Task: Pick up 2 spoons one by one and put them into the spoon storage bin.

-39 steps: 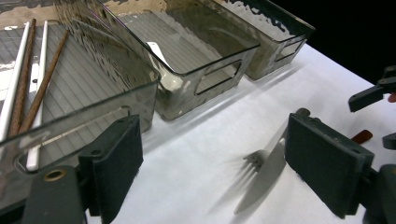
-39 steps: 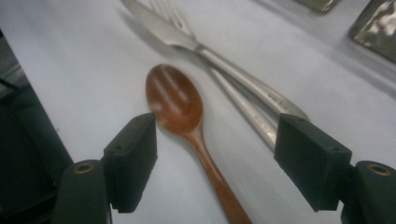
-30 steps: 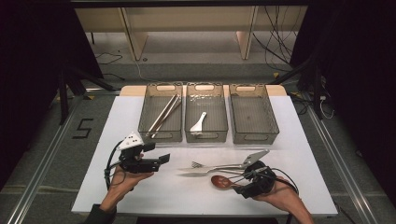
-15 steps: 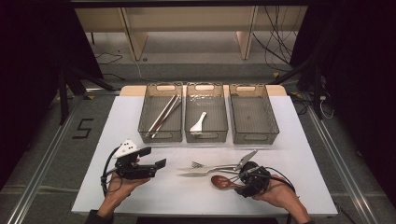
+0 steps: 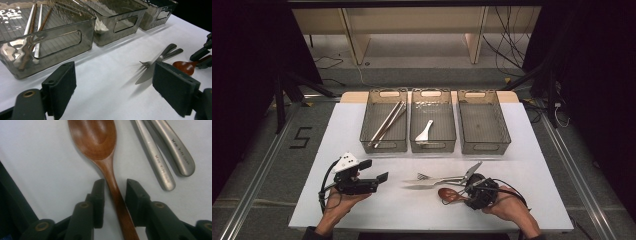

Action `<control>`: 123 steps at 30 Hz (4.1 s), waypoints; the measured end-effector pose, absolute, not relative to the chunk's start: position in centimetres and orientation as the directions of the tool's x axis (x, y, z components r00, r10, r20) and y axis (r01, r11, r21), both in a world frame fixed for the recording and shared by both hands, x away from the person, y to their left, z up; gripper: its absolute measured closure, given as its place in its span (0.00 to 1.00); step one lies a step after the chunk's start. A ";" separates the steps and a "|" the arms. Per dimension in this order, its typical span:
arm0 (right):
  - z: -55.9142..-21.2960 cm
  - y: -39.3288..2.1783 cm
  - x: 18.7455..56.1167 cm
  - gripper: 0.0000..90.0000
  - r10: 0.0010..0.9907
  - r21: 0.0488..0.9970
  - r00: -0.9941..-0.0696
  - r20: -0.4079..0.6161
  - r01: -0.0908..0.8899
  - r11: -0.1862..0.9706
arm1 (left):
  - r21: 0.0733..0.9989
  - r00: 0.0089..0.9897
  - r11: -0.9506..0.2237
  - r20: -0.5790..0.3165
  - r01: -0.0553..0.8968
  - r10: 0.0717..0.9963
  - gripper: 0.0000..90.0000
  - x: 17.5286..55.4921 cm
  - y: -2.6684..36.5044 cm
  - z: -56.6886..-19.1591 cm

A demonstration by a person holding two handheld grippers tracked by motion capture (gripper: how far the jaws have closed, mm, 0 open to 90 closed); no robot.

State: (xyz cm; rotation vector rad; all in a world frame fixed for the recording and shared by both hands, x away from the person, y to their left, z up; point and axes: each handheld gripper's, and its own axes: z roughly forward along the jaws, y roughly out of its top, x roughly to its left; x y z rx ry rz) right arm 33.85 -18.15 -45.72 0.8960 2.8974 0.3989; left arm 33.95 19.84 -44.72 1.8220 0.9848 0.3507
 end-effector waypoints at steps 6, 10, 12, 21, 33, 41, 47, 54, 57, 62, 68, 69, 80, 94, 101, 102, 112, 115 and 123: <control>-45.6 -17.8 33.7 0.90 0.522 0.252 -0.853 -0.015 0.502 0.827 | 0.866 0.622 -0.171 -0.188 0.471 0.760 0.21 33.9 20.0 -44.8; -45.7 -17.7 33.6 0.91 0.504 0.261 -0.863 -0.027 0.481 0.837 | 0.866 0.623 -0.172 -0.187 0.469 0.759 0.21 33.9 19.9 -44.9; -45.6 -17.7 33.6 0.91 0.497 0.261 -0.867 -0.029 0.473 0.842 | 0.869 0.624 -0.168 -0.188 0.466 0.759 0.21 33.9 20.0 -44.8; -43.5 -18.0 33.6 0.91 0.509 0.363 -0.861 -0.024 0.467 0.807 | 0.879 0.621 -0.151 -0.190 0.453 0.760 0.21 33.7 20.1 -44.7; -40.6 -17.7 36.1 0.91 0.577 0.509 -0.815 -0.048 0.477 0.716 | 0.881 0.617 -0.148 -0.186 0.449 0.765 0.21 33.8 20.1 -44.9; -39.3 -16.4 38.3 0.91 0.598 0.554 -0.800 -0.053 0.475 0.684 | 0.884 0.613 -0.144 -0.183 0.444 0.769 0.21 33.8 20.3 -44.9; -38.0 -15.5 40.6 0.91 0.620 0.583 -0.783 -0.058 0.477 0.657 | 0.886 0.611 -0.141 -0.182 0.442 0.770 0.21 33.8 20.3 -44.9; -37.2 -14.5 42.7 0.91 0.644 0.594 -0.762 -0.068 0.488 0.640 | 0.888 0.607 -0.133 -0.186 0.441 0.772 0.21 33.8 20.3 -44.9; -36.9 -14.1 43.6 0.91 0.654 0.598 -0.753 -0.074 0.491 0.634 | 0.889 0.607 -0.133 -0.184 0.439 0.773 0.21 33.8 20.3 -44.9; -36.5 -13.4 45.1 0.91 0.669 0.599 -0.738 -0.082 0.500 0.625 | 0.889 0.606 -0.134 -0.182 0.438 0.774 0.21 33.8 20.3 -44.9; -35.9 -12.4 46.9 0.91 0.683 0.598 -0.725 -0.089 0.509 0.619 | 0.891 0.603 -0.127 -0.185 0.437 0.776 0.21 33.8 20.4 -44.9; -35.9 -12.2 47.2 0.91 0.683 0.598 -0.724 -0.094 0.508 0.620 | 0.891 0.603 -0.126 -0.185 0.435 0.776 0.21 33.8 20.4 -44.9; -36.4 -10.7 50.2 0.91 0.701 0.585 -0.706 -0.101 0.528 0.615 | 0.893 0.603 -0.121 -0.187 0.433 0.775 0.20 33.8 20.4 -44.9; -37.5 -9.4 52.5 0.91 0.713 0.573 -0.691 -0.119 0.538 0.618 | 0.893 0.606 -0.121 -0.189 0.433 0.773 0.20 33.8 20.4 -44.9; -38.2 -9.3 53.2 0.91 0.725 0.567 -0.679 -0.114 0.555 0.609 | 0.893 0.606 -0.123 -0.187 0.433 0.773 0.20 33.8 20.4 -44.9; -38.3 -9.3 53.3 0.91 0.725 0.566 -0.679 -0.115 0.555 0.609 | 0.893 0.606 -0.122 -0.188 0.433 0.773 0.20 33.8 20.4 -44.9; -39.0 -9.0 53.5 0.88 0.726 0.556 -0.678 -0.116 0.562 0.613 | 0.893 0.606 -0.124 -0.186 0.432 0.773 0.20 33.8 20.4 -44.9; -39.1 -9.0 53.4 0.82 0.728 0.556 -0.678 -0.102 0.568 0.607 | 0.894 0.606 -0.123 -0.186 0.431 0.773 0.20 33.7 20.5 -44.8; -38.2 -9.8 52.0 0.65 0.690 0.586 -0.722 -0.049 0.539 0.606 | 0.895 0.602 -0.115 -0.190 0.431 0.776 0.20 33.7 20.5 -44.8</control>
